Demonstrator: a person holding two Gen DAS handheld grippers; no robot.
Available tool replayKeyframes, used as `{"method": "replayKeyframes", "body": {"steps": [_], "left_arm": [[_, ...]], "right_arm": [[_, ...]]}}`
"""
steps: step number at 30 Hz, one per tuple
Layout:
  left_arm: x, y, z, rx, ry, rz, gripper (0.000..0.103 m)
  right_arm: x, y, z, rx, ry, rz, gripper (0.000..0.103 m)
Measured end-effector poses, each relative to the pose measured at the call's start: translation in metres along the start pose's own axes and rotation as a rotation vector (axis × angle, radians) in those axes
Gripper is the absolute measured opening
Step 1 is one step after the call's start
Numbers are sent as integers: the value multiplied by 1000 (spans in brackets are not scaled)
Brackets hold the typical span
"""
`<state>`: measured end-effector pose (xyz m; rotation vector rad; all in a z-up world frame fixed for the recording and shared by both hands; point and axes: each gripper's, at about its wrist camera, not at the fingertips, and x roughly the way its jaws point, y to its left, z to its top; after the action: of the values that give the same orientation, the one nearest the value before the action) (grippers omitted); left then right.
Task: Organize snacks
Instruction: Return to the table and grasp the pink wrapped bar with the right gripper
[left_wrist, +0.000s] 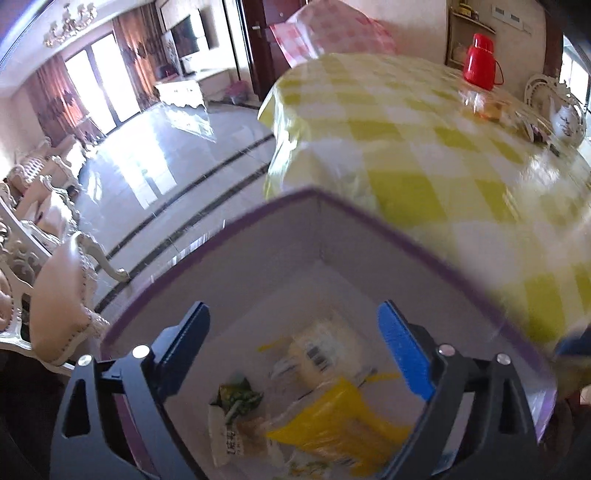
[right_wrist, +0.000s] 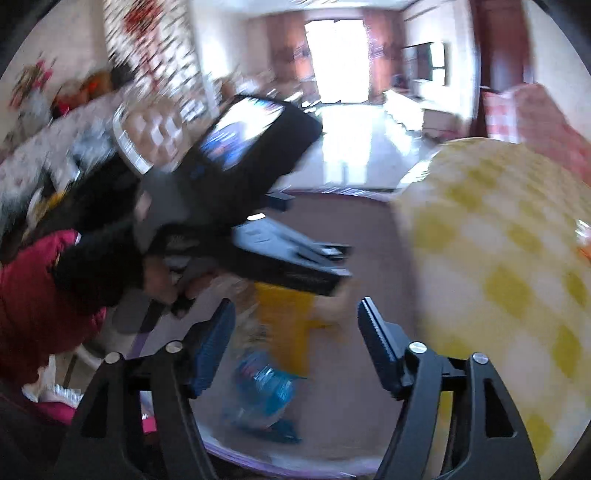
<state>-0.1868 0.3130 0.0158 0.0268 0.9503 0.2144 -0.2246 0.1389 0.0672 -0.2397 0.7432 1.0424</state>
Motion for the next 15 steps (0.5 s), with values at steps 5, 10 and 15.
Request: {"method": "replayKeyframes", "body": {"steps": [5,10,15], "left_arm": [[-17,-41,47,-19,-87,-82,100],[-15,-125,100,-30,-119,-259,101],[15,-230,140,-34,-114,-418,101]], "right_arm": [[-52,-85,-18,209,-96,-162,78],[-104,-168,-54,417,-163,-305,85],[-146,-251,-91,613,-175,-449,87]]}}
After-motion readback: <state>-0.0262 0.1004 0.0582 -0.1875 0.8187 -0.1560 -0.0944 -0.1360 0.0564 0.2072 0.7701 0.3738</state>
